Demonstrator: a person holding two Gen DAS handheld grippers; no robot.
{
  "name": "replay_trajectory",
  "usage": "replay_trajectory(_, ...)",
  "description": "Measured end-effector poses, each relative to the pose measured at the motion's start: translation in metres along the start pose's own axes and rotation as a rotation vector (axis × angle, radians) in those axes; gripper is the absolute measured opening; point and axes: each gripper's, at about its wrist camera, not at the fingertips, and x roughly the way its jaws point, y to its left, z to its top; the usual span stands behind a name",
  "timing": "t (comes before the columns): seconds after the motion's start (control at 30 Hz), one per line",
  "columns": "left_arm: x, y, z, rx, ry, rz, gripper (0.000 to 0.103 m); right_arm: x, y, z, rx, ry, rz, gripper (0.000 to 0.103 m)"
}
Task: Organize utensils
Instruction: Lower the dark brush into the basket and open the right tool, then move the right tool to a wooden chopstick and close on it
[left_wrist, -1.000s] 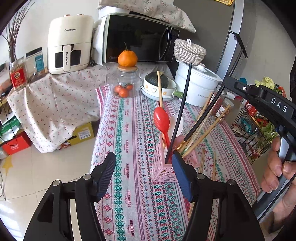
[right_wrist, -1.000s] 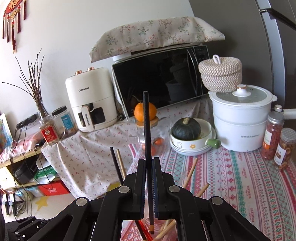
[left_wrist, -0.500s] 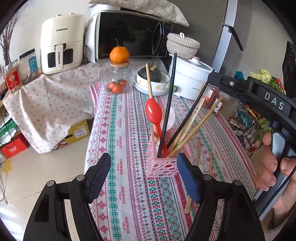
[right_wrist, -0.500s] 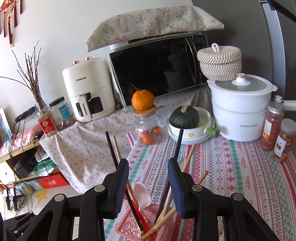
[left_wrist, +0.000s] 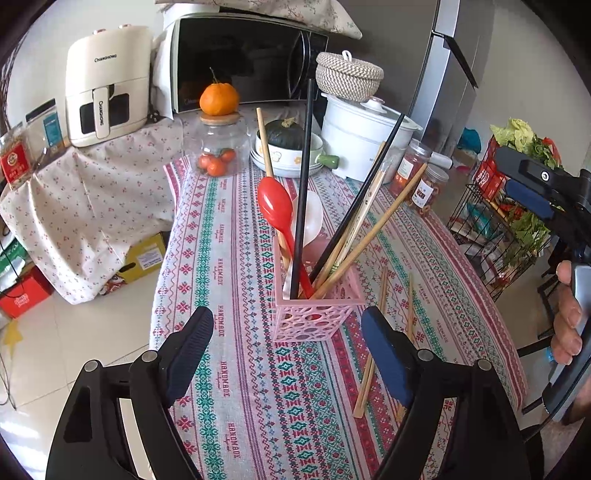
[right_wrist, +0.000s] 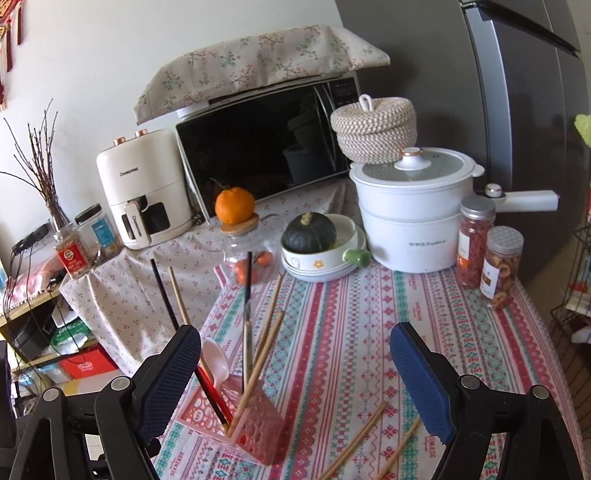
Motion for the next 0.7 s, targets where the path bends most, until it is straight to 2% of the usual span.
replay_trajectory(0.17, 0.006, -0.012, -0.001, 0.013, 0.018, -0.006, 0.086, 0.012, -0.023, -0.016, 0.003, 0.091, -0.06, 0.098)
replay_trajectory(0.53, 0.037, -0.027, -0.01, -0.001, 0.129, -0.03, 0.087, 0.067, -0.058, -0.065, 0.031, 0.371, -0.182, 0.099)
replay_trajectory(0.7, 0.049, -0.027, -0.015, -0.012, 0.171, -0.021, 0.087, 0.093, -0.068, -0.084, 0.023, 0.461, -0.224, 0.099)
